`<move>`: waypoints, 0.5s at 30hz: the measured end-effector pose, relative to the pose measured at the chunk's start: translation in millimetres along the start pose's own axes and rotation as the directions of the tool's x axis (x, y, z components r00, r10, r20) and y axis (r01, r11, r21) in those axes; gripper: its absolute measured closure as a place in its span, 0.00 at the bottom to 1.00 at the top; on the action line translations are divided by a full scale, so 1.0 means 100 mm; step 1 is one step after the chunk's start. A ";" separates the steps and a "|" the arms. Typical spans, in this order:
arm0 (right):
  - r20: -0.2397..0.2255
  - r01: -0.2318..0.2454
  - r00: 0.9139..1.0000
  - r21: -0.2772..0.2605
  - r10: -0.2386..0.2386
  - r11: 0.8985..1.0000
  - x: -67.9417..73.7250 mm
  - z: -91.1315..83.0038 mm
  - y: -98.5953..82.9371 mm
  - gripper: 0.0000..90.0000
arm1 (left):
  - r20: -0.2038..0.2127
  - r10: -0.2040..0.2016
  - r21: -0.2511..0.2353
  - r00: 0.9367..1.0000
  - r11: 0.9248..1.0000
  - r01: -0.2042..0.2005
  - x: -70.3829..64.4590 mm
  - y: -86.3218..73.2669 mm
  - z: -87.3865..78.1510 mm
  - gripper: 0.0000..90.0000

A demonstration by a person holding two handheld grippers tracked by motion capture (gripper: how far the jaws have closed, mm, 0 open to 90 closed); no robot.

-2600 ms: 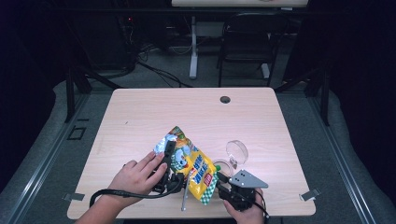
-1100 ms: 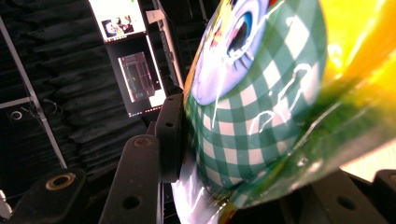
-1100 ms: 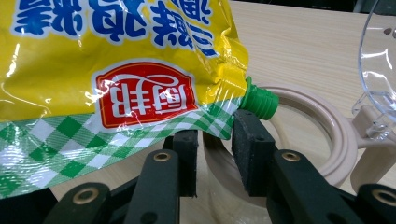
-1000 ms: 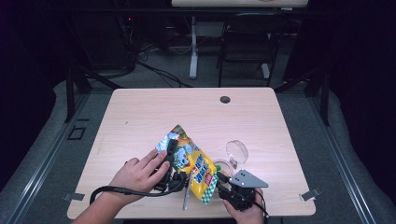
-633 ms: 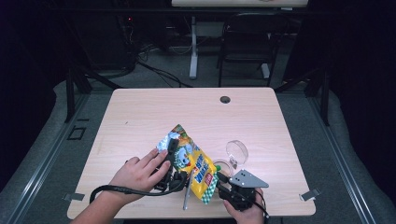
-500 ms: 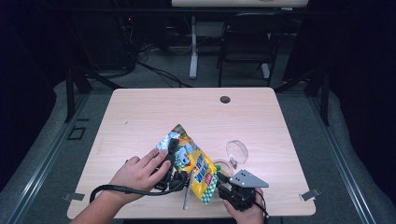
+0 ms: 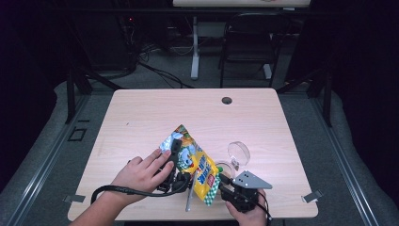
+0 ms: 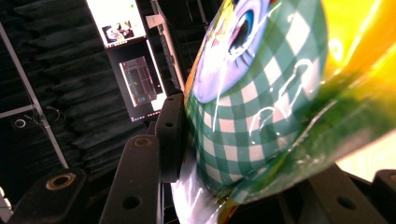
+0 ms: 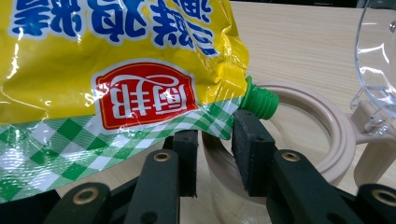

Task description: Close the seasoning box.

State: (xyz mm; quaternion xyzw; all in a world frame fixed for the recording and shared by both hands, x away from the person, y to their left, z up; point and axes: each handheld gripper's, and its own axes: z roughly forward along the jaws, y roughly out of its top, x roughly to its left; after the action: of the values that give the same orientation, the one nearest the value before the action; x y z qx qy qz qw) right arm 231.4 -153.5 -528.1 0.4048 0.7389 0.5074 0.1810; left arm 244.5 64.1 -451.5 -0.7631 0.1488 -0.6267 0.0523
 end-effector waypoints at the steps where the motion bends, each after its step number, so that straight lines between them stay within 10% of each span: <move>1: -0.001 -0.002 1.000 -0.001 0.002 1.000 0.00 0.00 0.00 0.80 | 0.000 -0.003 0.000 1.000 1.000 0.003 0.00 0.00 0.00 0.70; 15: 0.001 -0.008 1.000 0.000 0.008 1.000 0.00 0.00 0.00 0.80 | 0.007 0.014 0.006 1.000 1.000 -0.014 0.03 0.02 -0.01 0.70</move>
State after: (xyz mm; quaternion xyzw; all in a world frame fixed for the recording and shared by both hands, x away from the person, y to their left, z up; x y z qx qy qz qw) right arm 231.3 -153.7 -528.1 0.4077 0.7372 0.5080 0.1794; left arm 244.1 61.2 -449.1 -0.7641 0.1521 -0.6241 0.0592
